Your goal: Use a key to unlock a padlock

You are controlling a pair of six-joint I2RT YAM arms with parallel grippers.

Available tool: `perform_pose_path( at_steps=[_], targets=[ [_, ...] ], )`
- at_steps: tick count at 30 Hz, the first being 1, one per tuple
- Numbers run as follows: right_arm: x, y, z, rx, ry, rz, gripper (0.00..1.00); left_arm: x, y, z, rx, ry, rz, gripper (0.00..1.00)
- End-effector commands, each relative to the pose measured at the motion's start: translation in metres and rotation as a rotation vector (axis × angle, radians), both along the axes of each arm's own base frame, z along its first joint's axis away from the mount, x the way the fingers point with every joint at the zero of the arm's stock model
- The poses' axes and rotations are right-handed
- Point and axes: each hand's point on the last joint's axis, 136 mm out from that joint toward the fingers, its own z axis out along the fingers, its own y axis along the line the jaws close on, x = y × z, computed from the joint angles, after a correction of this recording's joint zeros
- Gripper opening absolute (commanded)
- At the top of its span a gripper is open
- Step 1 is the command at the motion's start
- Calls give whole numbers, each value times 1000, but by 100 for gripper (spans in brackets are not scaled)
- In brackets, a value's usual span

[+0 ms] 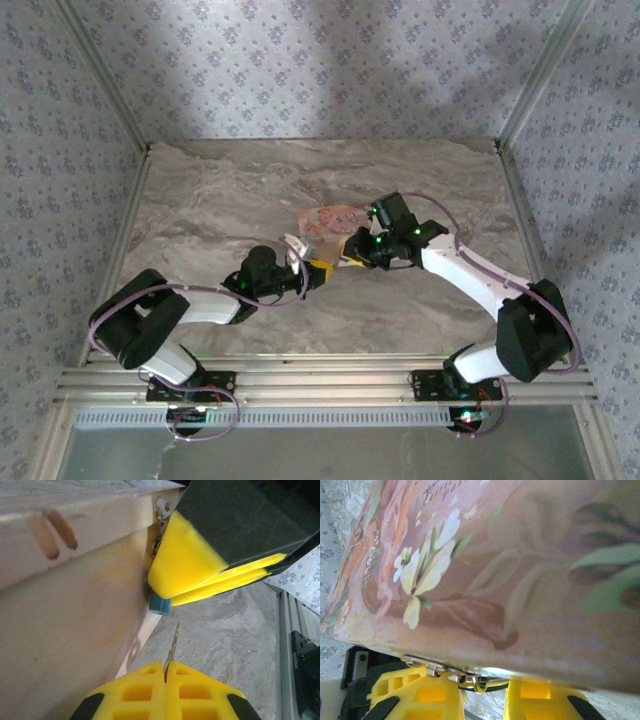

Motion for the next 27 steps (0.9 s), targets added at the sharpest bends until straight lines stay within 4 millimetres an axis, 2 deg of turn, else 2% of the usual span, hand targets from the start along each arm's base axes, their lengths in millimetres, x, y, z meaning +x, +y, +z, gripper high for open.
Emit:
perform_pose_path(
  at_steps=[1,8,27],
  targets=[
    [10,8,35,91,-88,-9,0,1,-11,14,-63,-3,-27,0],
    [9,6,35,87,-103,-7,0,3,-19,14,-93,43,-44,0],
    [4,7,31,95,-103,-6,0,14,-23,12,-121,90,-4,0]
  ],
)
